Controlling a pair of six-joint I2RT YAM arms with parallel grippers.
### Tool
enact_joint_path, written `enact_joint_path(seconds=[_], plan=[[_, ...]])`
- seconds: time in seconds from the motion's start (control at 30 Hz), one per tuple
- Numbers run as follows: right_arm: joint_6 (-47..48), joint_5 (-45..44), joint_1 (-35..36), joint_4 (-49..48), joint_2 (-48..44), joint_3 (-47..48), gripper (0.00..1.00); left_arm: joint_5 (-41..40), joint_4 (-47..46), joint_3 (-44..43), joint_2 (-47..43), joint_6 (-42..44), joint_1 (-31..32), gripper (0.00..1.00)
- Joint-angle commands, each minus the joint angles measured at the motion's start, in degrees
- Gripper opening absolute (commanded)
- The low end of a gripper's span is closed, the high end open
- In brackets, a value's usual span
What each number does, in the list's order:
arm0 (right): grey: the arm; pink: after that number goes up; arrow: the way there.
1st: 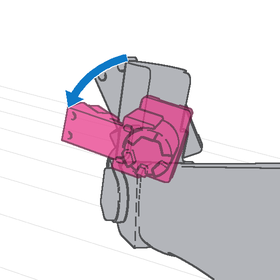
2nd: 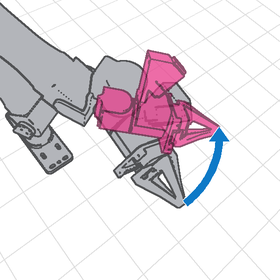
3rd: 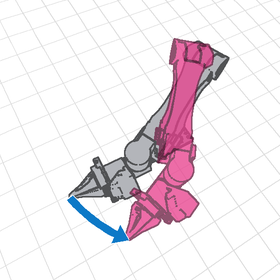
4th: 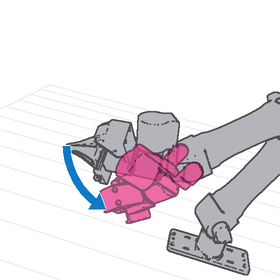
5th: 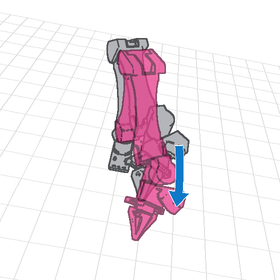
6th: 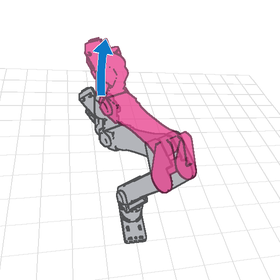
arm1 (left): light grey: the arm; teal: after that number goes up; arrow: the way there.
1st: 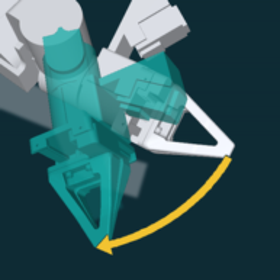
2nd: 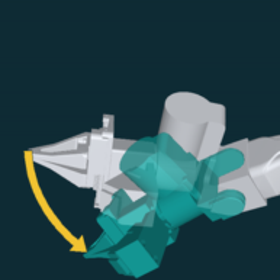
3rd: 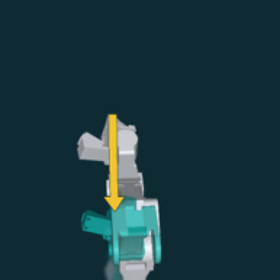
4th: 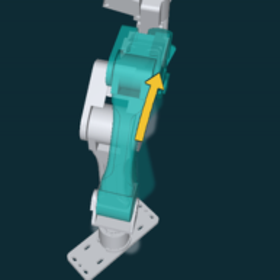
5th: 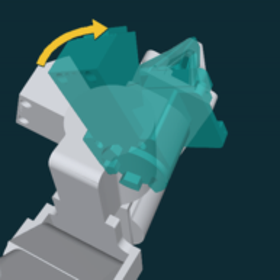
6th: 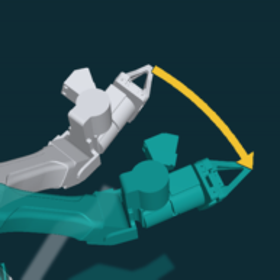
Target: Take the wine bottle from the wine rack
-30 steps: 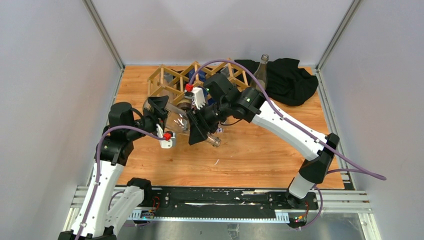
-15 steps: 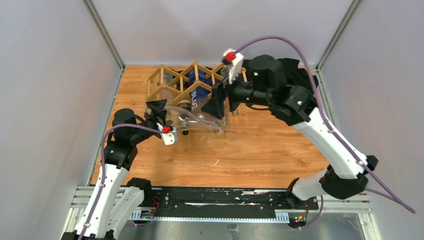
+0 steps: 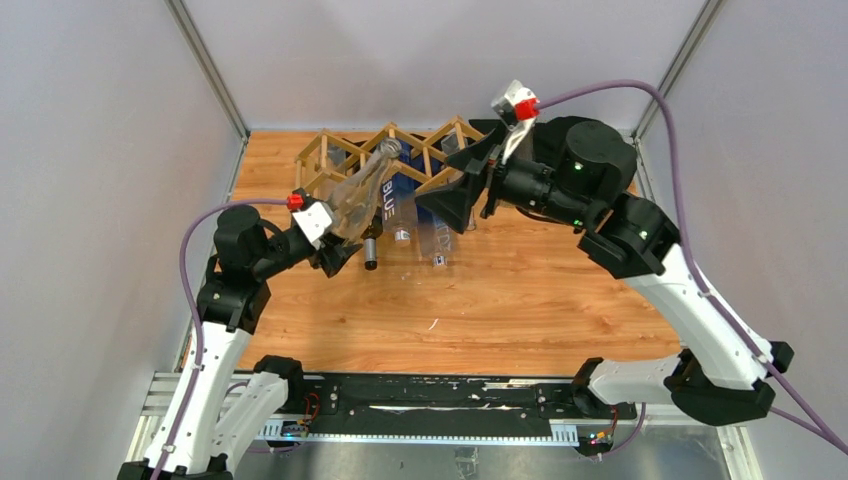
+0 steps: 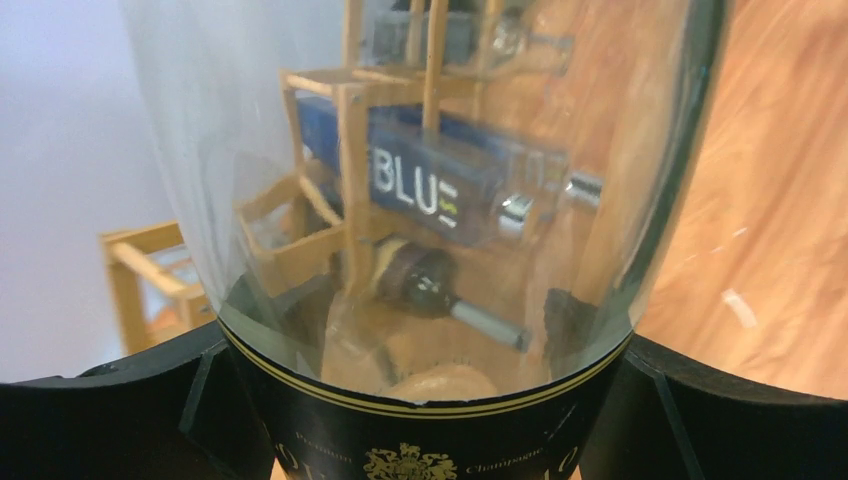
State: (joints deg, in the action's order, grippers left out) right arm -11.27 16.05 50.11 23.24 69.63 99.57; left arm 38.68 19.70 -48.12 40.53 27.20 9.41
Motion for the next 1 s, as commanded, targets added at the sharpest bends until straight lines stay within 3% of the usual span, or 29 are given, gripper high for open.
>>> enact_joint_path(seconds=[0.0, 0.17, 0.53, 0.6, 0.7, 0.83, 0.87, 0.9, 0.93, 0.97], plan=[[-2.1, 4.84, -0.53, -5.04, 3.5, -1.38, 0.97, 8.46, -7.57, -5.51, 0.2, -16.03, 0.43, 0.0], [-5.48, 9.35, -0.51, -10.75, 7.54, -0.42, 0.98, 12.32, -5.88, -7.69, 1.88, -19.37, 0.43, 0.0], [-11.32, 14.45, -0.54, -19.24, 17.23, 4.64, 0.96, 16.66, -0.75, -8.21, 2.16, -17.67, 0.43, 0.0], [-11.72, 14.68, -0.45, -19.18, 18.88, 6.02, 0.88, 16.99, 0.12, -8.45, 2.27, -17.15, 0.43, 0.0], [-12.67, 15.93, -0.54, -18.59, 21.1, 7.79, 0.65, 17.14, 1.77, -8.95, 2.47, -16.19, 0.43, 0.0], [-12.98, 16.1, -0.54, -17.49, 21.81, 7.74, 0.19, 16.88, 4.35, -9.85, 2.71, -13.35, 0.43, 0.0], [-12.62, 15.63, -0.54, -16.74, 21.65, 7.71, 0.08, 16.33, 4.99, -10.21, 2.77, -12.78, 0.43, 0.12], [-11.79, 14.72, -0.58, -15.09, 21.27, 7.87, 0.0, 15.05, 6.14, -10.9, 2.85, -12.45, 0.43, 0.47], [-11.44, 14.17, -0.77, -14.18, 20.77, 7.91, 0.0, 14.17, 7.43, -11.4, 3.11, -12.04, 0.43, 0.79], [-10.96, 13.94, -1.17, -12.89, 20.28, 8.06, 0.0, 13.7, 9.37, -12.32, 3.52, -10.8, 0.43, 0.97]])
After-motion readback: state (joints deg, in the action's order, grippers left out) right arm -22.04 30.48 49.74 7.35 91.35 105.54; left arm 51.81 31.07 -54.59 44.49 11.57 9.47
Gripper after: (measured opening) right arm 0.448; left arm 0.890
